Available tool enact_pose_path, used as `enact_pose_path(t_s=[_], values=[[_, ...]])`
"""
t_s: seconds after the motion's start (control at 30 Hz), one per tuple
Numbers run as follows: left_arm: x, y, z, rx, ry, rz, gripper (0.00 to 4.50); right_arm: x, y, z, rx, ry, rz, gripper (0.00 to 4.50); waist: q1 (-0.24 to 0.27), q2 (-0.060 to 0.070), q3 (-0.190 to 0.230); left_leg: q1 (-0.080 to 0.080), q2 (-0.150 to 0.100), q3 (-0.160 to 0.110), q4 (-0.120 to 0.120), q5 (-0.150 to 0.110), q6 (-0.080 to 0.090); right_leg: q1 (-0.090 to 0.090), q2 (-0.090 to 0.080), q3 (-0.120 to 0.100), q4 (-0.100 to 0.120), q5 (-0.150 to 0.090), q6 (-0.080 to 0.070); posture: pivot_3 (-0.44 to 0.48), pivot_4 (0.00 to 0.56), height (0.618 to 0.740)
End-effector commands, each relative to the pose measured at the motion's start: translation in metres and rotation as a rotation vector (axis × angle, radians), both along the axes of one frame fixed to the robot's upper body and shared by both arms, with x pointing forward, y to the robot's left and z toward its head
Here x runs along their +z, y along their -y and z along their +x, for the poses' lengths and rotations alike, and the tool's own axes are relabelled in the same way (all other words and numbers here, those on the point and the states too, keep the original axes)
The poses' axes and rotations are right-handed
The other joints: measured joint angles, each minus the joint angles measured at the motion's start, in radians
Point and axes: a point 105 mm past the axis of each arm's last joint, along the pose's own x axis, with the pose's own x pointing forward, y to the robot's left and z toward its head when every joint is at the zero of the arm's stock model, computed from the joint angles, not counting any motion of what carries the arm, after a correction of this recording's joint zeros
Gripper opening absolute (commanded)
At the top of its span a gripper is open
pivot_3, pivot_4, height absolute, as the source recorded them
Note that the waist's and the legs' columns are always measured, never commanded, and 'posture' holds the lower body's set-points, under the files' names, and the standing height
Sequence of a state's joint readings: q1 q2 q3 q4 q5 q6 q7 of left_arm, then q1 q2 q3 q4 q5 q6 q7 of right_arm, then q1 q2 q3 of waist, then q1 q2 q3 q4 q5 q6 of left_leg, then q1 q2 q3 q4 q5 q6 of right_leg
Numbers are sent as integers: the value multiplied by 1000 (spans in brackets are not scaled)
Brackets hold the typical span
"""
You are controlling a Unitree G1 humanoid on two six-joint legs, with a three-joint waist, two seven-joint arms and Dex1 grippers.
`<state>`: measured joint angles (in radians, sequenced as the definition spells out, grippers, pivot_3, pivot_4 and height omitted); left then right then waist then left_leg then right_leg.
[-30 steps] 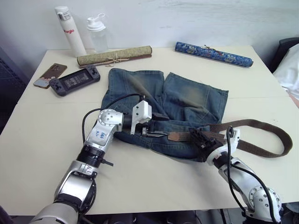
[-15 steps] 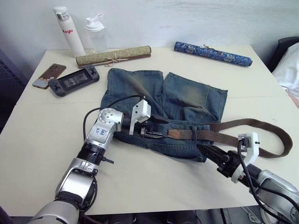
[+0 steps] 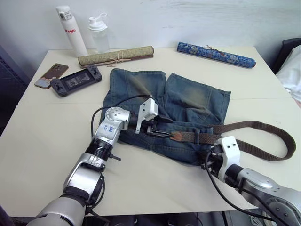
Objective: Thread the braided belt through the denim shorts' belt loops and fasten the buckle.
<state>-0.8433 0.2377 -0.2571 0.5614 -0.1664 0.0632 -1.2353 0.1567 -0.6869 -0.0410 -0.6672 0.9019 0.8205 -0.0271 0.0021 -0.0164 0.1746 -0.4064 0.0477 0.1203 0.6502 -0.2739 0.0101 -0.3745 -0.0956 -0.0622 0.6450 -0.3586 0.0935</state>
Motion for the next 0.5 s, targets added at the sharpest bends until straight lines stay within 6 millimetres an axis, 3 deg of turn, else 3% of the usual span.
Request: enact_pose_path(t_s=[0.03, 0.37, 0.5], values=[[-7, 10, -1, -24, 56, 65, 3028, -17, -1, -6, -6, -68, -33, 90, -3, 0, 0, 0, 0, 0, 0, 0, 0, 0, 0, 0, 0, 0, 0, 0, 150, 737], [-23, 19, 17, 68, 111, 147, 3028, -12, -6, -4, 1, -50, -11, 90, -3, -8, -6, 0, 1, 0, 0, 0, 1, 0, -1, 1, 0, 0, 0, 0, 150, 737], [-29, 15, 14, 55, 54, 170, 3028, -11, -7, -4, -1, -46, -10, 90, -3, -10, -7, 0, 1, 0, 0, 0, 1, 0, -1, 1, 1, 0, 0, 0, 150, 737]])
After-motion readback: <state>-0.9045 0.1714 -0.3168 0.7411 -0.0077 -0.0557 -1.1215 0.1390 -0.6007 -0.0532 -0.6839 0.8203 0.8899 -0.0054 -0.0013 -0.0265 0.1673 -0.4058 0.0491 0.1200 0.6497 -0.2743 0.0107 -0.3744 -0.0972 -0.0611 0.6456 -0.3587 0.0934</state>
